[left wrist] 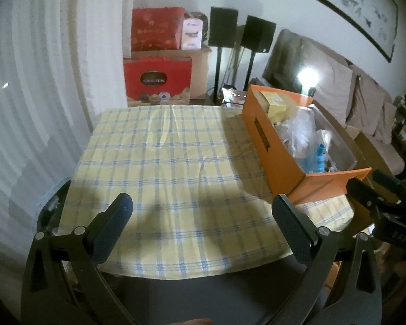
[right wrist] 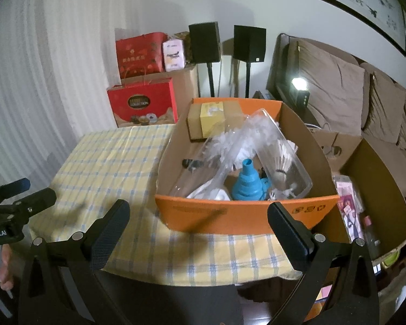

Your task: Organize objects

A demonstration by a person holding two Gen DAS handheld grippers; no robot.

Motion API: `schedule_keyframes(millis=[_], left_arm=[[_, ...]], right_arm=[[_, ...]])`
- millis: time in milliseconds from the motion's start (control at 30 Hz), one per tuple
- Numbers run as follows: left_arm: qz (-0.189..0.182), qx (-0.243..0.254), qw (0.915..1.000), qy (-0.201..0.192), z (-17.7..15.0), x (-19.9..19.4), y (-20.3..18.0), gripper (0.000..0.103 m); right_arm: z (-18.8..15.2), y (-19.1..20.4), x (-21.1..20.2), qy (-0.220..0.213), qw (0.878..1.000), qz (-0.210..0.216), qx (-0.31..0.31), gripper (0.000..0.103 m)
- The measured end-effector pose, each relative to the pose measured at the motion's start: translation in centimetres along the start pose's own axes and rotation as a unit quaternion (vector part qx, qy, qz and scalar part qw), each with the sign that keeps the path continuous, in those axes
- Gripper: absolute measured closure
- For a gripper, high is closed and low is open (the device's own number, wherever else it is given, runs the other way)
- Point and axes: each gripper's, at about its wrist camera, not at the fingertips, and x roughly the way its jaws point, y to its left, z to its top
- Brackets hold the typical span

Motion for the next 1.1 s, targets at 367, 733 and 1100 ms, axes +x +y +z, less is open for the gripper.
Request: schedule_keyframes(millis=[367,733,1100], left_arm=[[0.005,-0.003,0.9999,-0.008,-0.5,-1.1,0.3,0.000],[0.006,-0.003,1.0000,-0.005,-0.6,-1.4,0.5,0.000],[-0.001,-0.009,1.0000,-0.003,-0.8,-1.5,0.5,0.000]], right_arm=[[-0.8,0.5,-0.8,-0.009,1.000,-0.006,0.000,0.001],[-1.0,0.6,-1.3,-0.014,1.000,-0.008,0.006,0.001],[-1.0,0.5,-1.3,-0.014,1.000,-0.007,0.006,0.001]])
